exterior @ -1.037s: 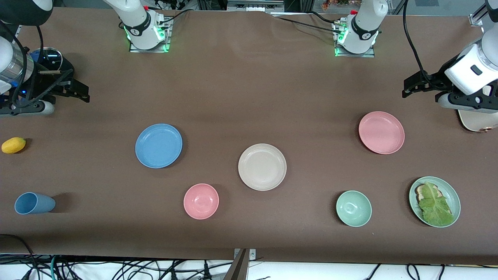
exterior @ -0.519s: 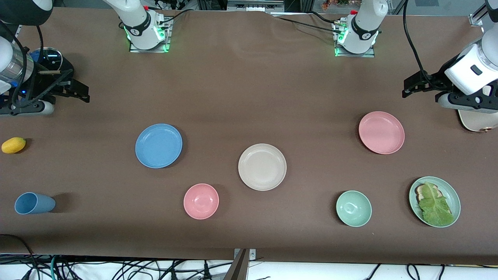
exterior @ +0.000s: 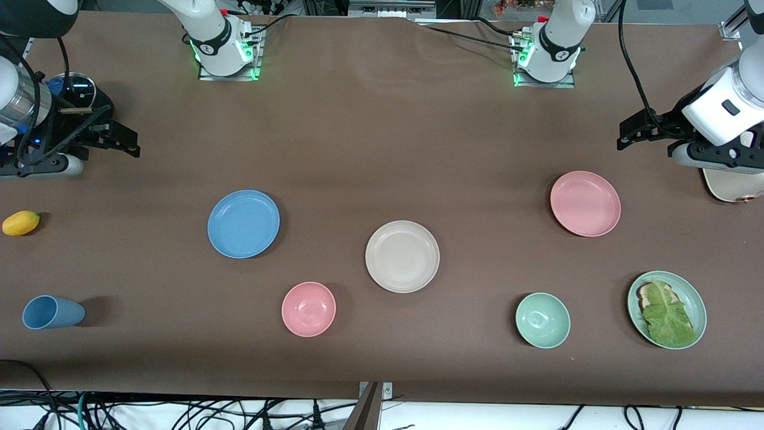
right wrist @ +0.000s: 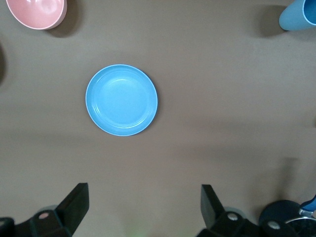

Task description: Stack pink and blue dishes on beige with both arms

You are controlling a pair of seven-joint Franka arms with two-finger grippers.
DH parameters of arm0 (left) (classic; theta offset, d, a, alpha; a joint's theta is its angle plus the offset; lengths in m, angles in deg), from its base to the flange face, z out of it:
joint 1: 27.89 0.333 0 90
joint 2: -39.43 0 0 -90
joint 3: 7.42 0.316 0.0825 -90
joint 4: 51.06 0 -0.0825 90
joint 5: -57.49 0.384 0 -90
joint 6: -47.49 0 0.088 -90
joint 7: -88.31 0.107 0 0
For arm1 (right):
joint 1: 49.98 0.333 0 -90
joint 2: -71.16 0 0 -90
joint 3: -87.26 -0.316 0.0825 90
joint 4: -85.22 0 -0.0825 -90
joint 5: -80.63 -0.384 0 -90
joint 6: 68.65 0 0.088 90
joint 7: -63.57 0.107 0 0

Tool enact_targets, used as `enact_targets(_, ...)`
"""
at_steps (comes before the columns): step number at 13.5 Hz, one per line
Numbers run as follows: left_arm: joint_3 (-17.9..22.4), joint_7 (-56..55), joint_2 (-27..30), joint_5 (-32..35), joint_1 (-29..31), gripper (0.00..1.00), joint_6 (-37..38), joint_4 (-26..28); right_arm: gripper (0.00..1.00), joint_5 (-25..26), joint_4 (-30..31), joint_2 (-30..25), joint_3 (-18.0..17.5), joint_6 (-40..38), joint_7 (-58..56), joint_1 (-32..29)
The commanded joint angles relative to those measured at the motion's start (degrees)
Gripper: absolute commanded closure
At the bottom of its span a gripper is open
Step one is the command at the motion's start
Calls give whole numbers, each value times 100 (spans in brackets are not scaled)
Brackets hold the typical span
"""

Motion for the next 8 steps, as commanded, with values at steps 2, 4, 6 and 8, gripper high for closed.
enact_targets(2, -10, 84, -165, 60, 15, 0, 52, -97, 0, -112, -142, 30, -20, -60, 50, -57)
enact_targets(4, 7, 75, -411, 51, 41, 0, 17, -106, 0, -112, -141, 30, -20, -60, 50, -57)
enact_targets(6, 7, 75, -631, 42, 59, 0, 8, -132, 0, -112, -141, 30, -20, -60, 50, -57)
enact_targets(8, -1, 75, -1008, 24, 50, 0, -9, -421, 0, -112, -133, 30, -20, -78, 41, -57)
